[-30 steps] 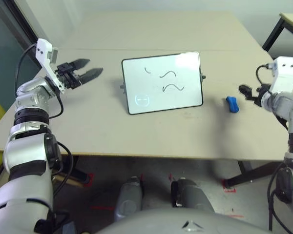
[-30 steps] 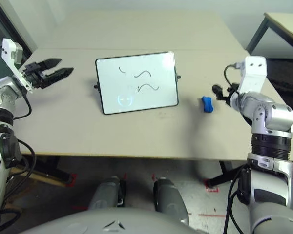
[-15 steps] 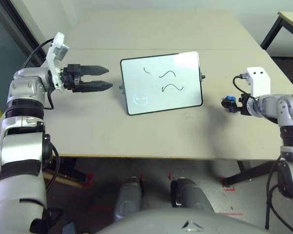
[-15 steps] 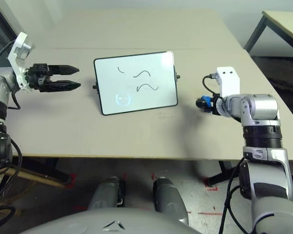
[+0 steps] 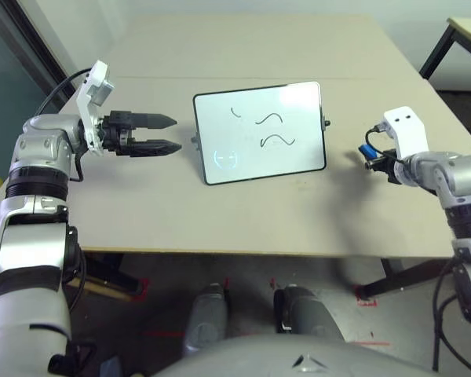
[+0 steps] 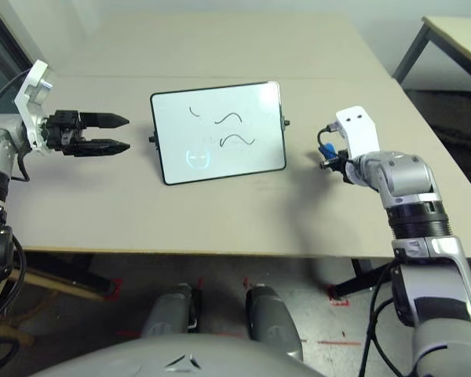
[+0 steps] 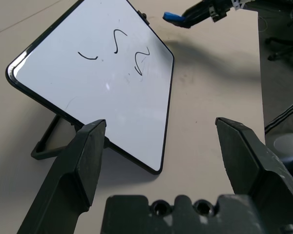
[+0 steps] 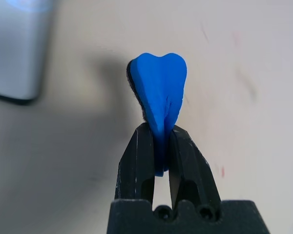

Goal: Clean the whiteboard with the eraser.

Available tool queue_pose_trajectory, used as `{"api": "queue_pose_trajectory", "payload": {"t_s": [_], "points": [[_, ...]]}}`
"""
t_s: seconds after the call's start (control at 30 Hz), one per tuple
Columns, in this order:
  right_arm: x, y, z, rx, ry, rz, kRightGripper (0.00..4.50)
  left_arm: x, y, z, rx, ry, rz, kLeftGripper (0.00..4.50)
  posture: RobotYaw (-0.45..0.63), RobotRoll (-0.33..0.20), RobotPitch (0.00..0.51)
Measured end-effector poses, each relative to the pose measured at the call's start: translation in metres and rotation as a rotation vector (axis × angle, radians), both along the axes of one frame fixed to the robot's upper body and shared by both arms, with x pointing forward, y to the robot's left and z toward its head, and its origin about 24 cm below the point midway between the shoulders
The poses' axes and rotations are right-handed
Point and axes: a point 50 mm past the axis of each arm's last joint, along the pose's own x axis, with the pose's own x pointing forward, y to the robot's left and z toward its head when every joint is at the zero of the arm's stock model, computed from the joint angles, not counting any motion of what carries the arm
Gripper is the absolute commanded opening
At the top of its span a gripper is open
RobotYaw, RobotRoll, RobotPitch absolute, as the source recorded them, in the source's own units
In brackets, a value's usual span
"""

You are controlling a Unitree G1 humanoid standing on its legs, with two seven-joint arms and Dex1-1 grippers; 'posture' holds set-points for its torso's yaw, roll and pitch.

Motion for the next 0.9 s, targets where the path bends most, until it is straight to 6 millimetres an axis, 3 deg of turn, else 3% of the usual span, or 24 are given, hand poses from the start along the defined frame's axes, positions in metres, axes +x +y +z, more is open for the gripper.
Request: {"api": "queue_pose_trajectory", "payload": {"t_s": [0.23,0.47,0.6,0.9], "points": [[-0.003,0.018,0.023,-0.262,-0.207,0.309,0.19,0.002,-0.006,-0.001,-0.008,-0.01,-0.018,4.5,0.1,0.0,0.066],[0.002,0.041,0.03,-0.514,-0.305,0.509,0.19,0.005,-0.012,-0.002,-0.016,-0.019,-0.036,4.5,0.1,0.0,0.066],[0.005,0.051,0.027,-0.638,-0.318,0.612,0.19,0.007,-0.013,0.001,-0.017,-0.034,-0.039,4.5,0.11,0.0,0.063],[0.013,0.071,0.014,-0.693,-0.296,0.685,0.17,0.008,-0.014,-0.001,-0.021,-0.027,-0.035,4.5,0.12,0.0,0.054]]}}
